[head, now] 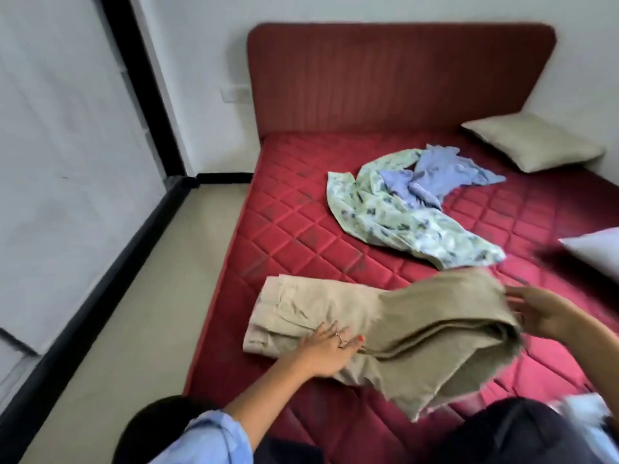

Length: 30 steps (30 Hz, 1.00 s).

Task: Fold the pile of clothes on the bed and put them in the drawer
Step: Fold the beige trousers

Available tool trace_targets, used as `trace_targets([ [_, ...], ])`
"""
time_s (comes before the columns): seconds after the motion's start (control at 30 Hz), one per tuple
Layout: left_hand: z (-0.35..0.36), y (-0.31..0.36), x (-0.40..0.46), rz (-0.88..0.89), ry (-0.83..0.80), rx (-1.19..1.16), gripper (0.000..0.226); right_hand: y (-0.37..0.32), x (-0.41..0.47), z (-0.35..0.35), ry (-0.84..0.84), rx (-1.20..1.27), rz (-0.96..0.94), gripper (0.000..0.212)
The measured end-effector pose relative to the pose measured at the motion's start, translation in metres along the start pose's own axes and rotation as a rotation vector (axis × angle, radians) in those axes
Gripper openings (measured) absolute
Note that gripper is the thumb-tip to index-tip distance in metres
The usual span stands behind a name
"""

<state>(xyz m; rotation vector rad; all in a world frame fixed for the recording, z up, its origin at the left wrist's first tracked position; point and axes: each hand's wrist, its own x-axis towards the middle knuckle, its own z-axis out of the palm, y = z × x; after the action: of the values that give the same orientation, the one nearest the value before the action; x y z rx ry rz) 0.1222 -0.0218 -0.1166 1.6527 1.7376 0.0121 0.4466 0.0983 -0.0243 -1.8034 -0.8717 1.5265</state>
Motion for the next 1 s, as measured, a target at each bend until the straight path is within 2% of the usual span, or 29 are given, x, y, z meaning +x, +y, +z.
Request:
trace_targets([
  [0.03,0.019,0.008,0.013,-0.018,-0.076,0.09,0.093,0.024,0.014,-0.026,0.047,-0.022,0.064,0.02],
  [0.07,0.027,0.012,0.017,-0.024,-0.079,0.131,0.087,0.042,0.024,-0.041,0.066,-0.034,0.122,0.02],
  [0.1,0.036,0.02,0.021,-0.009,-0.044,0.155,0.092,0.058,0.03,-0.054,0.078,-0.027,0.173,0.02],
  [0.17,0.044,0.035,0.032,0.028,0.065,0.205,0.122,0.077,0.042,-0.068,0.083,-0.026,0.225,0.018],
  [0.2,0.047,0.04,0.042,0.043,0.112,0.225,0.129,0.083,0.048,-0.072,0.085,-0.057,0.238,0.016],
  [0.23,0.048,0.044,0.051,0.057,0.147,0.244,0.126,0.09,0.053,-0.074,0.085,-0.09,0.234,0.016],
  [0.33,0.058,0.053,0.073,0.056,0.151,0.284,0.074,0.109,0.065,-0.072,0.068,-0.136,0.235,0.027],
  [0.4,0.065,0.055,0.082,0.029,0.158,0.288,0.064,0.116,0.067,-0.063,0.014,-0.147,0.281,0.033],
  [0.5,0.077,0.044,0.089,-0.019,0.064,0.319,0.062,0.122,0.073,-0.051,-0.013,-0.211,0.315,0.038],
  [0.63,0.084,0.029,0.094,-0.005,0.031,0.326,0.062,0.127,0.078,-0.046,0.002,-0.34,0.27,0.04],
  [0.77,0.081,0.025,0.091,0.054,0.062,0.213,0.057,0.118,0.073,-0.034,-0.028,-0.166,0.244,0.035],
  [0.93,0.084,0.008,0.075,0.131,0.194,0.295,0.051,0.059,0.044,-0.001,-0.064,-0.156,-0.036,0.008],
  [1.0,0.087,0.006,0.074,0.156,0.231,0.309,0.051,0.03,0.022,0.023,-0.149,-0.178,-0.138,0.008],
])
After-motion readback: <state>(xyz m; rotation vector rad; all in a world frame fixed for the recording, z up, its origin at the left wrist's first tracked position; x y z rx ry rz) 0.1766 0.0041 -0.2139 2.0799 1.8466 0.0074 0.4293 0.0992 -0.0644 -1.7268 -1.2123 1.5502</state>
